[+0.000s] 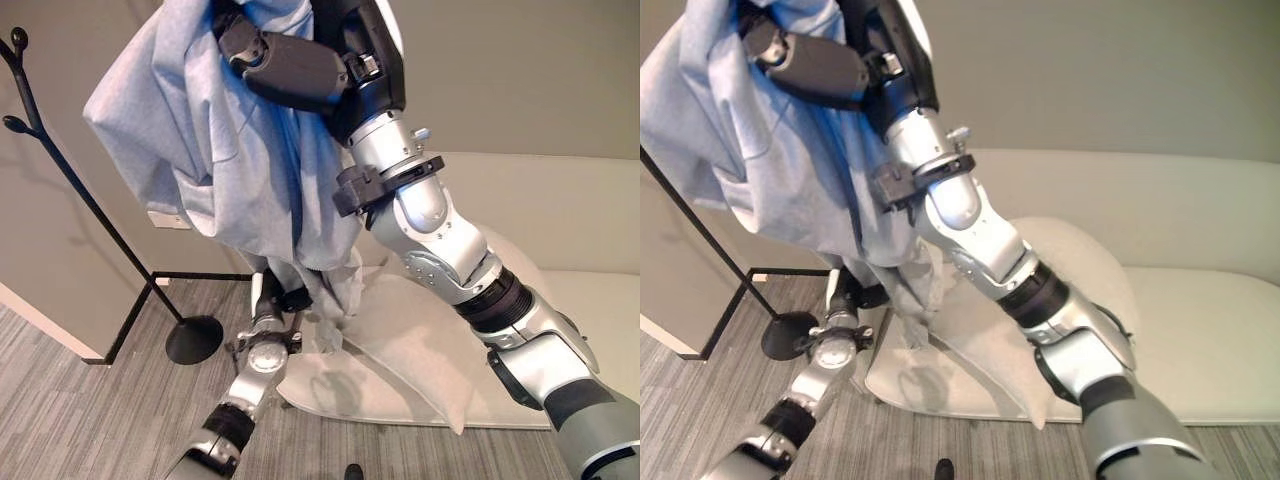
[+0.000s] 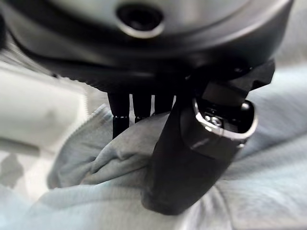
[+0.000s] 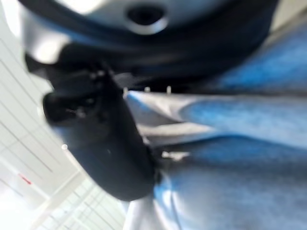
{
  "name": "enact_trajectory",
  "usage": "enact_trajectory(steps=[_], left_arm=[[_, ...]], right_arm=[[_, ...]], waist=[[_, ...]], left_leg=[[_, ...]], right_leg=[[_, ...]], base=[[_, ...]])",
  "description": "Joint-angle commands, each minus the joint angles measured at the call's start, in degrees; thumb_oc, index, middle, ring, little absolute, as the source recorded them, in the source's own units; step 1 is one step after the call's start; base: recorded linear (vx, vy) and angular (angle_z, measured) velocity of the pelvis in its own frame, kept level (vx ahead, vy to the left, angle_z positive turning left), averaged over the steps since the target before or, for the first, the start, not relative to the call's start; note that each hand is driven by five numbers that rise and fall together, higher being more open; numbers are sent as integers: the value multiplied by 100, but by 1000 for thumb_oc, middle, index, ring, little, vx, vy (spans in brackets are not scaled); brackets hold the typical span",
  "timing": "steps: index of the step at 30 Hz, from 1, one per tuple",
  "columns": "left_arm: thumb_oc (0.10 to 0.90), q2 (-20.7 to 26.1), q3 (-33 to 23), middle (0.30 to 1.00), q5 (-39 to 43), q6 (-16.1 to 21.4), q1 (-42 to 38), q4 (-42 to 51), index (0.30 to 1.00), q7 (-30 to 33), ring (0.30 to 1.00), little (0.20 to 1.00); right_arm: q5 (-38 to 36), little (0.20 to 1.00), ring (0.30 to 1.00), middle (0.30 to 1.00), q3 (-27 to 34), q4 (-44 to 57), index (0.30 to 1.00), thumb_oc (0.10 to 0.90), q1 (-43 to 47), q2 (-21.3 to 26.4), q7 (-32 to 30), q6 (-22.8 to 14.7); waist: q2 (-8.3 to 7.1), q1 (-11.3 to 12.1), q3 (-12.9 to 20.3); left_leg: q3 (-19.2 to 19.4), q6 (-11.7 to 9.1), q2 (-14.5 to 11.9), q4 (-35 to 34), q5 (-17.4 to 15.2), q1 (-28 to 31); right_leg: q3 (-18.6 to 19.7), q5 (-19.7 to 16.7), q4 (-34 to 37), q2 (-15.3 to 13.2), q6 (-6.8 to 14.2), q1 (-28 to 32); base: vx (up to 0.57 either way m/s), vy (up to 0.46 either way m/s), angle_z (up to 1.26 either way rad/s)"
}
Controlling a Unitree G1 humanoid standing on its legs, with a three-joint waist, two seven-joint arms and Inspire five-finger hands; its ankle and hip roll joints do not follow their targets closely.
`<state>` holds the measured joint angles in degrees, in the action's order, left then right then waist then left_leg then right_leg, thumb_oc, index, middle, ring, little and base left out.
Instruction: Hang the clothes on the sofa on the clothes rack.
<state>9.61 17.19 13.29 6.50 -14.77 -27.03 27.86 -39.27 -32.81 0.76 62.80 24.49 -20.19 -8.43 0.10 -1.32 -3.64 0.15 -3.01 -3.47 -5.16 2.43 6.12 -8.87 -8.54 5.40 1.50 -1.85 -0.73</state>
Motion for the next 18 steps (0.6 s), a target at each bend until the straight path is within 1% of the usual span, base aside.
enact_trajectory(steps=[1,4,6,9,12,13,15,18], left_arm=[[400,486,-69,300,-436,507,-385,590,300,129,300,300],[400,774,-563,300,-570,566,301,1226,300,18,300,300],[400,942,-964,300,-590,626,768,1637,300,-43,300,300],[400,1137,-1637,300,-688,662,1394,1985,300,-10,300,300],[400,1249,-2265,300,-791,692,1688,2163,300,192,300,300],[400,1288,-2468,300,-905,697,1764,2234,300,269,300,300],[400,1399,-2857,300,-1212,663,1893,2406,300,435,300,300],[400,1693,-3500,300,-1837,583,2116,2625,300,815,300,300]], right_arm=[[188,300,300,300,743,24,300,400,427,-218,-15,-661],[291,300,300,300,882,67,300,400,322,105,115,-617],[325,300,300,300,985,179,300,400,197,430,239,-616],[323,300,300,300,1185,454,300,400,-207,911,466,-640],[332,300,300,300,1371,615,300,400,-487,1205,583,-692],[370,300,300,300,1431,658,300,400,-576,1282,589,-721],[451,300,300,300,1586,735,300,400,-786,1410,631,-747],[498,300,300,300,1905,911,300,400,-1065,1717,756,-869]], waist=[[-251,282,493],[-254,384,452],[-254,457,418],[-235,566,354],[-221,685,291],[-208,727,288],[-205,797,300],[-226,871,316]], left_leg=[[74,-116,-58,16,-295,-1],[23,-114,-56,16,-274,-33],[-14,-114,-55,16,-260,-64],[-61,-119,-48,16,-230,-149],[-88,-147,-44,16,-169,-296],[-107,-169,-55,16,-207,-321],[-155,-202,-53,16,-180,-410],[-259,-231,-41,16,-161,-510]], right_leg=[[122,643,-40,-448,655,431],[83,648,-40,-451,651,442],[55,648,-40,-450,658,425],[8,640,-40,-457,682,376],[-60,609,-40,-473,700,266],[-90,653,-40,-461,709,258],[-166,655,-40,-468,718,224],[-285,662,-40,-483,734,204]], base=[[12,-23,6],[11,-16,8],[8,-1,3],[4,5,15],[-51,15,13],[-25,18,8],[-21,12,28],[-10,1,31]])
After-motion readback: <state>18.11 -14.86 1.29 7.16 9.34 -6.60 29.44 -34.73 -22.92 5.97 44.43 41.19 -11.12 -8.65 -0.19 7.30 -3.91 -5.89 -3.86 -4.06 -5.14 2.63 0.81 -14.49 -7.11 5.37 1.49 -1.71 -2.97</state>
